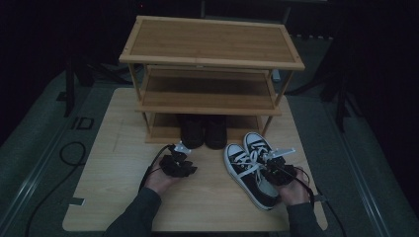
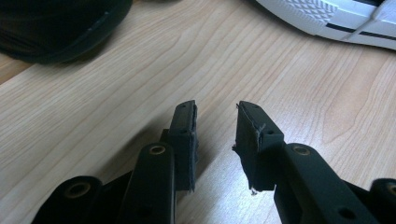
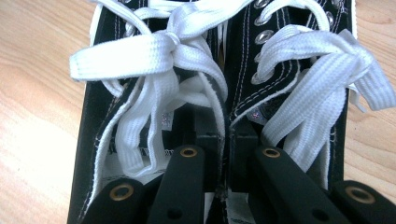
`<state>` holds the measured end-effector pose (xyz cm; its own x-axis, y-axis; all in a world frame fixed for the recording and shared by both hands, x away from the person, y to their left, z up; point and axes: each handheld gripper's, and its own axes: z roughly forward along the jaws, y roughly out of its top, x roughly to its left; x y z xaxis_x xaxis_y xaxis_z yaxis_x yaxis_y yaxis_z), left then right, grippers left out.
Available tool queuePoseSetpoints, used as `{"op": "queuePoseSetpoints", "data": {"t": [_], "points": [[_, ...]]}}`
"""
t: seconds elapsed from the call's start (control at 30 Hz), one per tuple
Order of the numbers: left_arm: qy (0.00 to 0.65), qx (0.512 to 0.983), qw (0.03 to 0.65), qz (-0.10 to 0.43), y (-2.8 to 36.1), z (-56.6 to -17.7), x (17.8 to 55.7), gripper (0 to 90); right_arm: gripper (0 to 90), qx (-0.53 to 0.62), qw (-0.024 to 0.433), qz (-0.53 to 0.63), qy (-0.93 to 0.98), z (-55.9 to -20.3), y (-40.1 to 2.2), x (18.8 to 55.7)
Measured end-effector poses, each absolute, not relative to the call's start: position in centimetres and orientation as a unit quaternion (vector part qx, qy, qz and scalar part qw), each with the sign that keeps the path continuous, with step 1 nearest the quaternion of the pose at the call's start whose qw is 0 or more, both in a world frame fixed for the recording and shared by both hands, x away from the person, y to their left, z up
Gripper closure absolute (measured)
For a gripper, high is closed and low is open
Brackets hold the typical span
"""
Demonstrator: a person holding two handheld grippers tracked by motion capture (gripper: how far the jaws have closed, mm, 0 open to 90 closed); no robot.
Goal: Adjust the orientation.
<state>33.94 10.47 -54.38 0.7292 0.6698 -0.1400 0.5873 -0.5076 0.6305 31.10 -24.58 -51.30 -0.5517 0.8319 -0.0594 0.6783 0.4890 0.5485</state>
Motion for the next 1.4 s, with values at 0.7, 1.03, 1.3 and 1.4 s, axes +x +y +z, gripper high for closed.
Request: {"op": "queuePoseSetpoints", "data": {"t": [0.7,1.03,1.3,1.4], "points": [[0.387,0.853,0.341,0.076,12.6,-54.5,33.8,68.2,84.0,0.391,0.124,0.248,0.877,-51.2,-28.3,30.0],[0.396,0.85,0.336,0.088,13.5,-55.0,33.7,67.9,70.2,0.357,0.119,0.251,0.892,-51.4,-28.5,30.7],[0.408,0.843,0.338,0.097,14.3,-55.1,33.8,67.1,70.1,0.337,0.107,0.241,0.904,-51.6,-28.4,31.3],[0.409,0.841,0.339,0.1,14.5,-55.3,33.8,66.6,80.6,0.337,0.097,0.243,0.904,-51.7,-28.5,31.4]]}}
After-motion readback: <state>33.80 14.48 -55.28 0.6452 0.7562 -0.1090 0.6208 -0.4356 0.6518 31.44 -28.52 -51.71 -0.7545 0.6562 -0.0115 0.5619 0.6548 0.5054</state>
